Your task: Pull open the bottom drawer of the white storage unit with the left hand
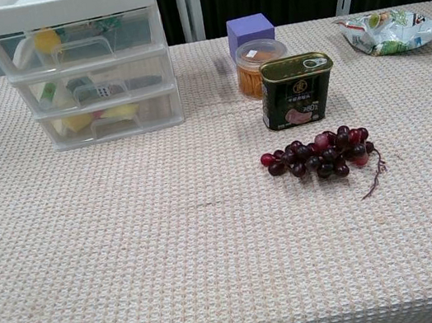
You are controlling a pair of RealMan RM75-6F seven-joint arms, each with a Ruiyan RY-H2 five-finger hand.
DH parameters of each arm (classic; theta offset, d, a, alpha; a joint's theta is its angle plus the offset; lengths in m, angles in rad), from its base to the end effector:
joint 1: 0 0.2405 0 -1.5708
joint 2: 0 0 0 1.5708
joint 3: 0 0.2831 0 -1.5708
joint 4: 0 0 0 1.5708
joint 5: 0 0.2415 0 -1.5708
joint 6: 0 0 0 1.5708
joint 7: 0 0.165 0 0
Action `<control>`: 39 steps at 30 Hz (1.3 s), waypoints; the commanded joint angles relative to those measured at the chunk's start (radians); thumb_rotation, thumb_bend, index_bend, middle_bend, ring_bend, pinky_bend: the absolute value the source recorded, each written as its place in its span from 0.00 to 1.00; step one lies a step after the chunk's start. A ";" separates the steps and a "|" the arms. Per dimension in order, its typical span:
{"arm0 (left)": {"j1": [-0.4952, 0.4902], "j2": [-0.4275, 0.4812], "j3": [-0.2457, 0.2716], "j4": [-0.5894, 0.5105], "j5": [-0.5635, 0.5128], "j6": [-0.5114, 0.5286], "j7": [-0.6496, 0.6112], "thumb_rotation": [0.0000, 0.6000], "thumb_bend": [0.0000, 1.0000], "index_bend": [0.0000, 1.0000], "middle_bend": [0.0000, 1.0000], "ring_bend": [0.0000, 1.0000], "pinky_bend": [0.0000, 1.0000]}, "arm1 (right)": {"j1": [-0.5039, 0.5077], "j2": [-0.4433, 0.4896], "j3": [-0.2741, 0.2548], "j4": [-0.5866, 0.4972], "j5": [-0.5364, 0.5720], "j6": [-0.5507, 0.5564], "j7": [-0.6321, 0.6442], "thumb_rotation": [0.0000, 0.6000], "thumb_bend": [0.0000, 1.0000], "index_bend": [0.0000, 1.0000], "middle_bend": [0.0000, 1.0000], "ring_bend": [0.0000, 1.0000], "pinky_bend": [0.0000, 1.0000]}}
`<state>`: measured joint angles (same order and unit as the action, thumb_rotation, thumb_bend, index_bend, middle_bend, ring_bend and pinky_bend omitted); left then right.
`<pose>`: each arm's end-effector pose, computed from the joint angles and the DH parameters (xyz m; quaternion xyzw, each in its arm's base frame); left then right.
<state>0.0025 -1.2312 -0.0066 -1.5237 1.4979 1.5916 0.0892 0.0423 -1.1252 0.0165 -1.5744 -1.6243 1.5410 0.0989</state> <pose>-0.3679 0.1652 0.1199 -0.5764 -0.3759 -0.3592 0.6304 -0.3442 -0.1835 0.1385 0.6052 -0.3888 0.4238 0.5504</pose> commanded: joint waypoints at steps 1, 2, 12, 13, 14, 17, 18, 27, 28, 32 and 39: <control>0.002 0.010 -0.002 0.000 0.002 0.002 -0.001 1.00 0.17 0.24 0.27 0.30 0.28 | -0.005 -0.001 -0.004 0.004 -0.003 0.006 0.004 1.00 0.21 0.00 0.00 0.00 0.00; 0.002 0.014 -0.003 -0.002 0.003 0.003 -0.003 1.00 0.17 0.24 0.27 0.30 0.28 | -0.007 -0.002 -0.005 0.007 -0.004 0.010 0.006 1.00 0.21 0.00 0.00 0.00 0.00; -0.060 0.013 -0.034 -0.081 0.067 -0.026 -0.089 1.00 0.16 0.24 0.28 0.30 0.29 | -0.018 -0.006 -0.007 0.044 -0.016 0.044 0.053 1.00 0.21 0.00 0.00 0.00 0.00; -0.077 0.009 -0.042 -0.094 0.076 -0.039 -0.091 1.00 0.16 0.24 0.28 0.30 0.29 | -0.018 -0.004 -0.006 0.045 -0.018 0.046 0.054 1.00 0.21 0.00 0.00 0.00 0.00; -0.097 0.005 -0.049 -0.107 0.087 -0.055 -0.093 1.00 0.16 0.24 0.29 0.30 0.32 | -0.018 -0.002 -0.005 0.045 -0.020 0.048 0.054 1.00 0.21 0.00 0.00 0.00 0.00; -0.174 -0.014 -0.081 -0.168 0.098 -0.135 -0.107 1.00 0.18 0.27 0.41 0.44 0.54 | -0.017 0.009 -0.003 0.040 -0.023 0.054 0.053 1.00 0.21 0.00 0.00 0.00 0.00; -0.196 -0.022 -0.091 -0.185 0.094 -0.158 -0.124 1.00 0.19 0.29 0.46 0.50 0.64 | -0.017 0.012 -0.002 0.039 -0.022 0.055 0.054 1.00 0.21 0.00 0.00 0.00 0.00; -0.396 -0.114 -0.160 -0.277 -0.107 -0.496 -0.301 1.00 0.31 0.31 0.73 0.88 1.00 | -0.019 0.021 0.001 0.037 -0.005 0.051 0.063 1.00 0.21 0.00 0.00 0.00 0.00; -0.411 -0.128 -0.168 -0.277 -0.140 -0.525 -0.315 1.00 0.33 0.30 0.75 0.90 1.00 | -0.019 0.021 0.001 0.037 -0.005 0.049 0.063 1.00 0.21 0.00 0.00 0.00 0.00; -0.466 -0.181 -0.198 -0.281 -0.284 -0.642 -0.380 1.00 0.40 0.25 0.80 0.94 1.00 | -0.016 0.019 0.001 0.038 -0.002 0.041 0.059 1.00 0.21 0.00 0.00 0.00 0.00; -0.546 -0.251 -0.269 -0.270 -0.558 -0.798 -0.479 1.00 0.43 0.15 0.83 0.97 1.00 | -0.010 0.024 0.003 0.021 -0.005 0.036 0.039 1.00 0.21 0.00 0.00 0.00 0.00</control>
<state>-0.4941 -1.4404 -0.2292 -1.7960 1.0620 0.8754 -0.3248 0.0318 -1.1024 0.0191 -1.5516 -1.6289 1.5772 0.1393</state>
